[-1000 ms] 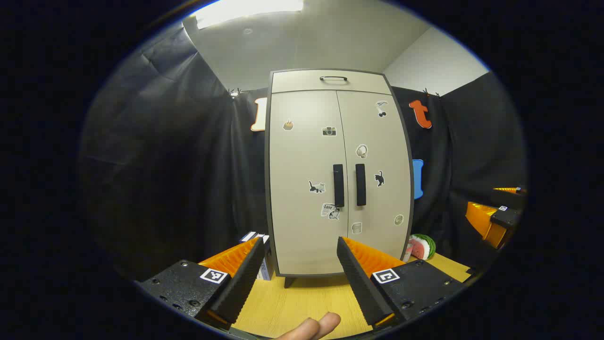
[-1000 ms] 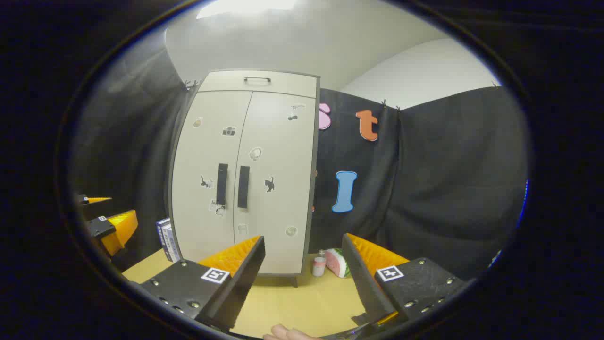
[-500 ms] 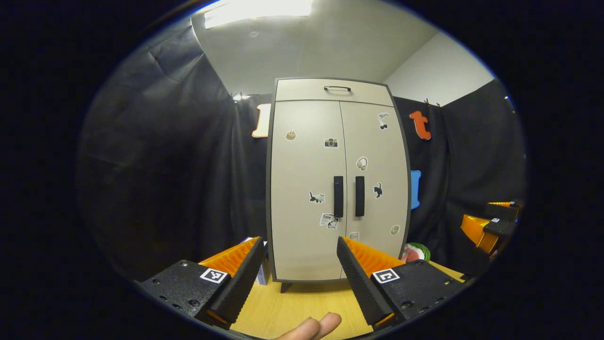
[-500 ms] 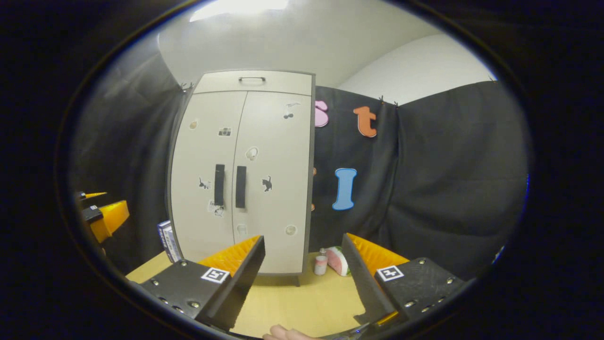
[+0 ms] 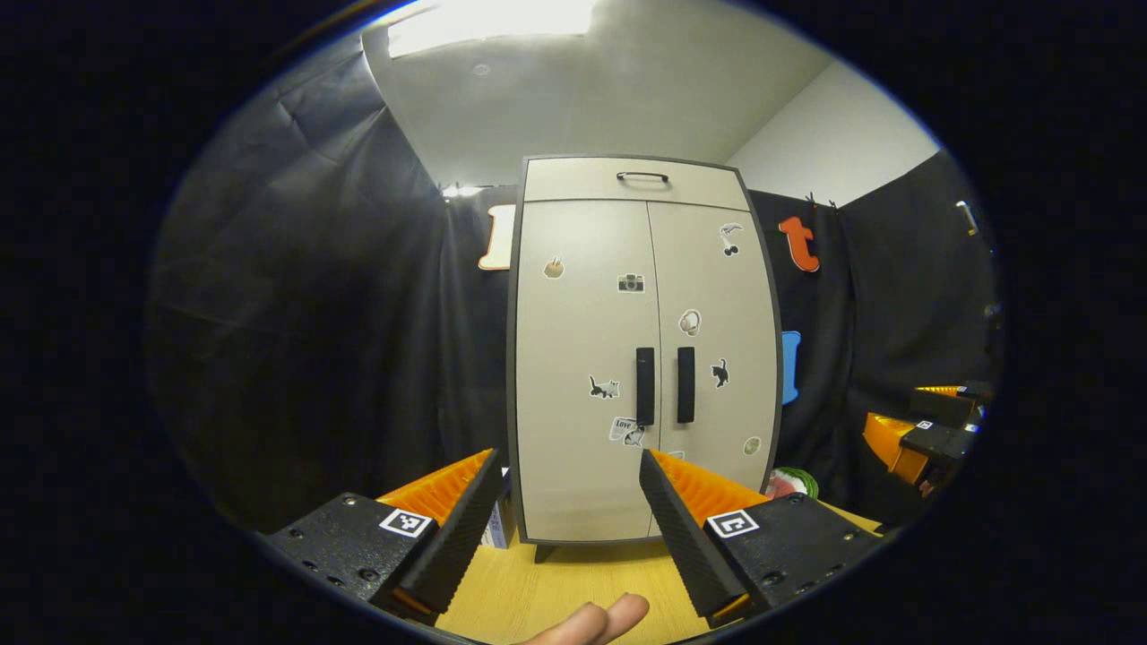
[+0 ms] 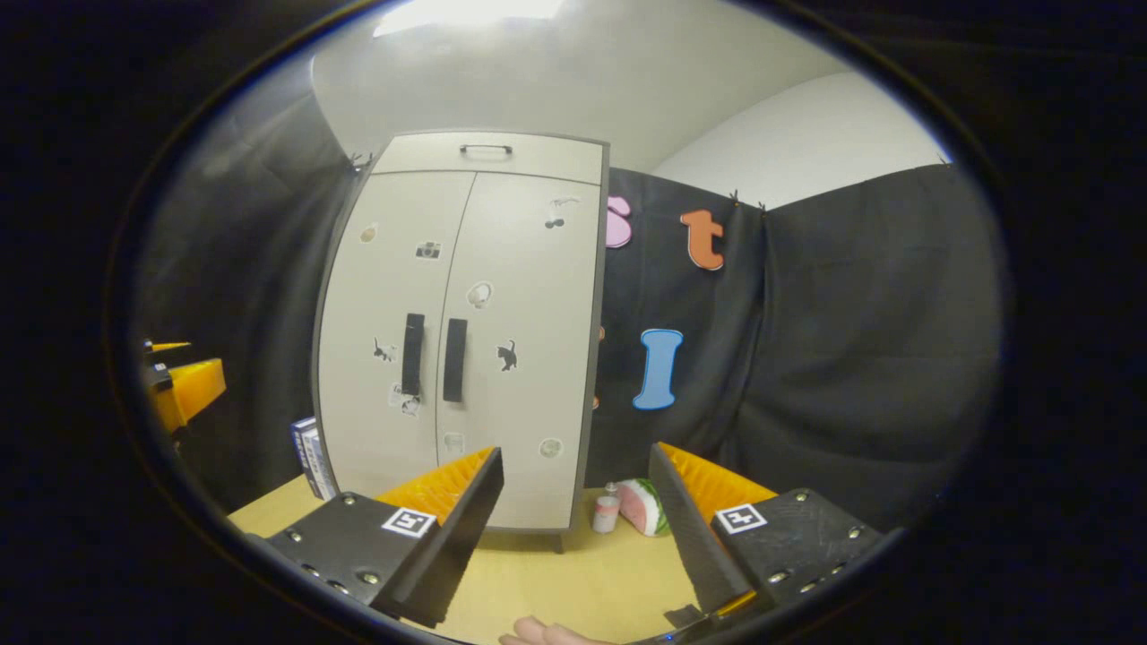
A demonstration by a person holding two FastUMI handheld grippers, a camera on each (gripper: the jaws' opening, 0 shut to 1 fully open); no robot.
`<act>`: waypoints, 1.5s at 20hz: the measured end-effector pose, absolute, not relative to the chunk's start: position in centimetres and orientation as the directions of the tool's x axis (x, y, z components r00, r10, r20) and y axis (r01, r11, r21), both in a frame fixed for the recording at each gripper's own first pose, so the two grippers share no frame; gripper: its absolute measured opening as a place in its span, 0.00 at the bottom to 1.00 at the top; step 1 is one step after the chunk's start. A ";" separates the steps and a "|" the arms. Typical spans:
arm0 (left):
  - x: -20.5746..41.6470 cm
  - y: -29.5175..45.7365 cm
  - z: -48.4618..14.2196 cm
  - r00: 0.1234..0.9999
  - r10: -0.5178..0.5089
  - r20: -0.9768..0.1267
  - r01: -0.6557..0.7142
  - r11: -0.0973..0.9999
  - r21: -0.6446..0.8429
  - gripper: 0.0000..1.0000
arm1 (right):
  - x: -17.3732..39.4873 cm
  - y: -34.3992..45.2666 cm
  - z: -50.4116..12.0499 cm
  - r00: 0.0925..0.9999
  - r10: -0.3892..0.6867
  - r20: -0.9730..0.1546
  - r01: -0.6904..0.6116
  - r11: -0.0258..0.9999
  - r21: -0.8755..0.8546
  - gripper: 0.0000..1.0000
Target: Open the right door of the double-door shoe cabinet with the right hand, and open the left door with the left hand.
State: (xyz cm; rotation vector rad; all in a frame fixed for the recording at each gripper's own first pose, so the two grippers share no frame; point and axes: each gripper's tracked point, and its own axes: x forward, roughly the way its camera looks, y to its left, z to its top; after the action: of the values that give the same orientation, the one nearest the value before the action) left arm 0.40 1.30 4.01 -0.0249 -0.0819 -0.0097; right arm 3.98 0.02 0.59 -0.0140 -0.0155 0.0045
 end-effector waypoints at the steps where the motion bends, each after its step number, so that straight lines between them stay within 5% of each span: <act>1: 0.7 1.3 4.1 0.996 -0.006 0.085 0.009 1.000 -0.026 0.92 | 4.8 0.3 0.4 1.000 0.007 0.010 -0.007 1.000 -0.014 0.98; 14: 5.5 2.5 1.9 0.998 -0.025 0.049 0.027 0.999 -0.035 0.96 | 18.0 6.0 2.3 0.997 0.074 -0.025 -0.075 0.997 -0.019 0.98; 30: 5.1 6.6 -0.9 1.000 0.003 0.019 -0.001 0.997 -0.075 0.96 | 28.2 19.1 3.1 0.957 0.287 -0.034 -0.283 0.955 0.092 0.98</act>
State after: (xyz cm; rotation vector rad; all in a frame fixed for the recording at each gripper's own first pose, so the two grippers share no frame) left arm 5.07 6.61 -0.90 -0.0748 -0.0192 0.0019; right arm 28.22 19.06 3.06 0.0863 0.0476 0.2899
